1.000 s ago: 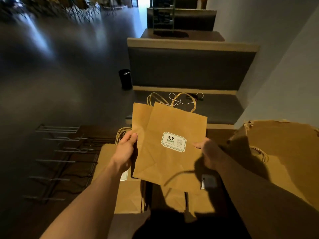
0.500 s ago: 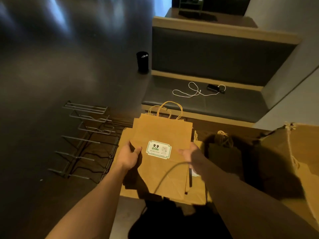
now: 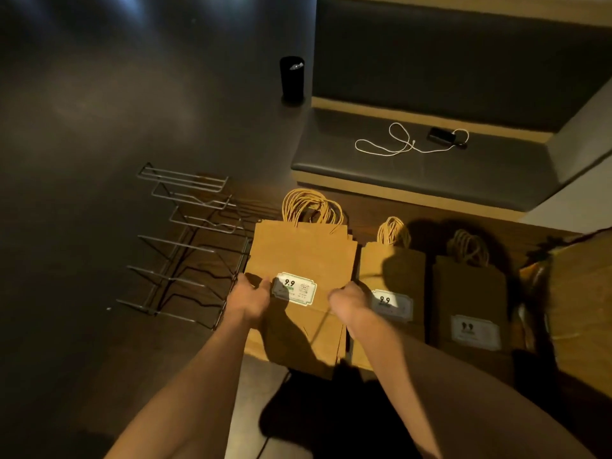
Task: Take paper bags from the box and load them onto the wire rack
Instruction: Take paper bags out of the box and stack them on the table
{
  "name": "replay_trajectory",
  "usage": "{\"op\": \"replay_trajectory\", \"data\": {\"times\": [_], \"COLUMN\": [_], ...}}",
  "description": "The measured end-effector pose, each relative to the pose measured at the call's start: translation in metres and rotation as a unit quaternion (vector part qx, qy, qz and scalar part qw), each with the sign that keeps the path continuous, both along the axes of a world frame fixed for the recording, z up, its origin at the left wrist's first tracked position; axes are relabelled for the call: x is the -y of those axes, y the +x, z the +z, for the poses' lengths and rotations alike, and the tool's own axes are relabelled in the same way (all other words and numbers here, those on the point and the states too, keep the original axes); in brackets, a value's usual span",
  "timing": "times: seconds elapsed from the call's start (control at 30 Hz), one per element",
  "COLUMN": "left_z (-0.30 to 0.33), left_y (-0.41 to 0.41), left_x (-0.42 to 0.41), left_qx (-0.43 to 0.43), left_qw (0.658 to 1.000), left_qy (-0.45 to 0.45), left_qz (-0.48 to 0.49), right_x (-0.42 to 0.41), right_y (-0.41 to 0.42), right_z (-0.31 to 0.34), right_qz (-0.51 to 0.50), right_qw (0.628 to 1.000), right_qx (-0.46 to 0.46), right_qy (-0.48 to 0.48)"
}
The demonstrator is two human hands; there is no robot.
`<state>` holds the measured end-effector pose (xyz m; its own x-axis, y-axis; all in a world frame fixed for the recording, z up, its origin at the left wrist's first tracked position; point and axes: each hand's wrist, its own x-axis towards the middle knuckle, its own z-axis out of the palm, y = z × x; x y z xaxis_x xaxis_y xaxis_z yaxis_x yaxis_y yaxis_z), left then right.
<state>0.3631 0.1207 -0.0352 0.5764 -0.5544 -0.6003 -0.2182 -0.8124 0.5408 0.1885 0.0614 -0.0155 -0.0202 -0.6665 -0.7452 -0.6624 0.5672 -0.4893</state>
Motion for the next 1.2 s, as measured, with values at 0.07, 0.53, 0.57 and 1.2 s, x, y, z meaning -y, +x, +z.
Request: {"op": "replay_trajectory", "data": {"times": [0.07,0.53,0.57,1.2], "left_z": [-0.01,-0.032,-0.032,-0.029], "left_y": [0.003,0.007,0.008,-0.015], "left_x": [-0.001,-0.003,-0.006,-0.049], "left_qx": [-0.002,0.007,-0.003,0.214], "left_qw": [1.0,0.997,0.998,0.826], "left_qy": [0.015,0.073,0.067,0.147], "left_qz": [-0.001,-0.015,-0.015,-0.5], "right_x": [-0.002,-0.019,-0.018,0.065], "right_y": [0.002,0.004,0.004,0.045], "right_z": [-0.003,-0.009,-0.008,-0.005], "right_qz": [0.011,0.063,0.06,0.281], "right_qw": [1.0,0.995,0.995,0.931], "right_qx": [-0.006,-0.057,-0.059,-0.167], "right_qy": [0.003,0.053,0.051,-0.162]}}
